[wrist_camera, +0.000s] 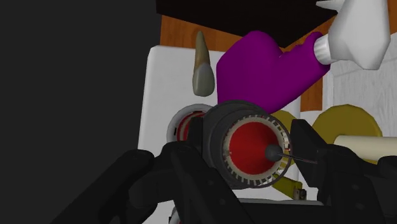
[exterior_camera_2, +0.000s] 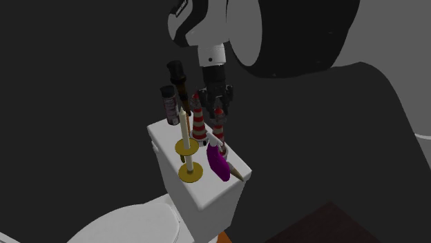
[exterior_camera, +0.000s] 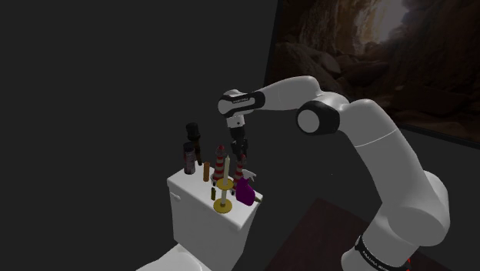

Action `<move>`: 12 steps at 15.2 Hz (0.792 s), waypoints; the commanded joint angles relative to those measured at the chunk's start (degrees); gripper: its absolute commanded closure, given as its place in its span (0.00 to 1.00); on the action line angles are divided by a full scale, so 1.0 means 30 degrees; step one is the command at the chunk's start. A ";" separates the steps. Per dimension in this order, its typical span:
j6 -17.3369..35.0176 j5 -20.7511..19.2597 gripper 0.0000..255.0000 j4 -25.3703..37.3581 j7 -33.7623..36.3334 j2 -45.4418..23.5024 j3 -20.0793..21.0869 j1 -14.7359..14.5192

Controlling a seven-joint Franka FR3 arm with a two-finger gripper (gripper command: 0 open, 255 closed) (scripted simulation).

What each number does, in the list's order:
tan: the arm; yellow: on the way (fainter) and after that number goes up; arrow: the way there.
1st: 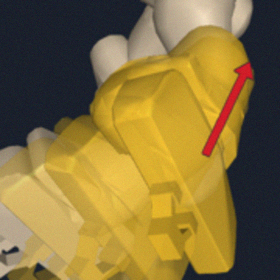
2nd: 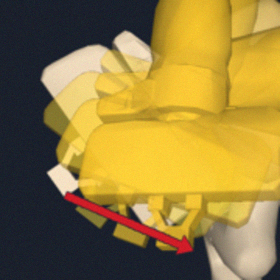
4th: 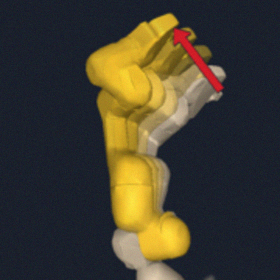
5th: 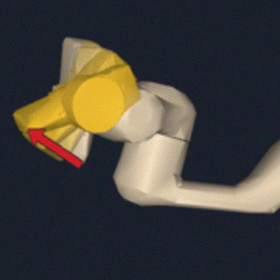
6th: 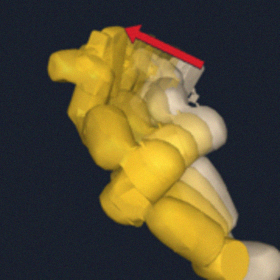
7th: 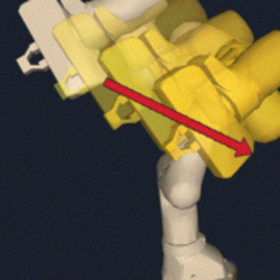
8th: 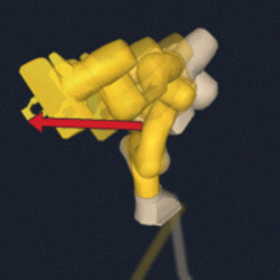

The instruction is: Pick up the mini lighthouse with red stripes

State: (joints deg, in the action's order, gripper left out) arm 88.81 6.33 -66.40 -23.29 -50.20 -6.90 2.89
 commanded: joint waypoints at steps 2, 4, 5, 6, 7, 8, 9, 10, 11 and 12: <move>-0.0124 0.0023 1.00 -0.0057 0.0038 -0.0036 0.0032 -0.0032; -0.0035 0.0036 1.00 -0.0008 0.0047 -0.0165 0.0040 -0.0034; -0.0205 0.0025 1.00 0.0040 0.0055 -0.0043 0.0034 -0.0034; -0.0378 0.0019 1.00 0.0096 0.0062 0.0075 0.0024 -0.0037; -0.0554 0.0012 1.00 0.0158 0.0069 0.0189 0.0014 -0.0040; -0.0732 0.0000 1.00 0.0226 0.0078 0.0299 0.0011 -0.0037; -0.0913 -0.0011 1.00 0.0302 0.0088 0.0406 0.0009 -0.0034; -0.1097 -0.0028 1.00 0.0384 0.0101 0.0509 0.0016 -0.0025; -0.1283 -0.0048 1.00 0.0474 0.0116 0.0608 0.0029 -0.0012; -0.1471 -0.0085 1.00 0.0570 0.0140 0.0705 0.0068 0.0019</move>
State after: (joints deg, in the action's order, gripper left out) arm 84.35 6.07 -65.07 -23.20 -49.89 -6.56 2.96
